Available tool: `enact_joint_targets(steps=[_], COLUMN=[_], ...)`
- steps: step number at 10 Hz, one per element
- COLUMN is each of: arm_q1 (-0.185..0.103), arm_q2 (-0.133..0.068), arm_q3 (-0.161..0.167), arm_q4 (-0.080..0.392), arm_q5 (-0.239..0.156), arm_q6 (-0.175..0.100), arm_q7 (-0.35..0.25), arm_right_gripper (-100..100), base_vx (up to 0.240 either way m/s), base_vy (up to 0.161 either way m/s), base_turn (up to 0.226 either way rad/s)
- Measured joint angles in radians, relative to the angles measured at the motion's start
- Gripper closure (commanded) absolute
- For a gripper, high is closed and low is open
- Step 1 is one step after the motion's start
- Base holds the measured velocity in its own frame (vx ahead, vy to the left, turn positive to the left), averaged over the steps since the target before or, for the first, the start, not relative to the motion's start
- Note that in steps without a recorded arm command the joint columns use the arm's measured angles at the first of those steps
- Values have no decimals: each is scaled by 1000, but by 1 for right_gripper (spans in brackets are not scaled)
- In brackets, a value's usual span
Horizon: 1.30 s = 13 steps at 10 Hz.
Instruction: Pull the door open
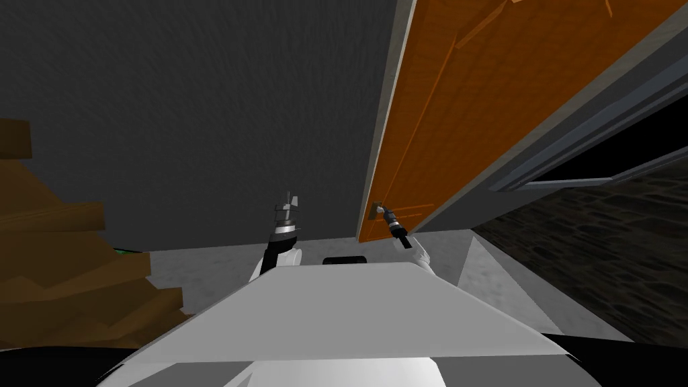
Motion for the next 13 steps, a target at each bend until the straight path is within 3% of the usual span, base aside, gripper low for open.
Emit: enact_joint_targets(steps=[9,11,12,13], arm_q1=[-12,-8,-7,-8], arm_q2=[-5,-7,-5,-7], arm_q3=[33,43,46,45], arm_q4=[17,3,6,4], arm_q5=[-140,-166,-183,-201], arm_q6=[39,62,65,70], arm_q7=[-218,-266,-291,-314], arm_right_gripper=[100,100,-100,-100], base_vx=[-59,-53,-50,-57], base_vy=[-37,-30,-60,-66], base_turn=[73,69,19,-6])
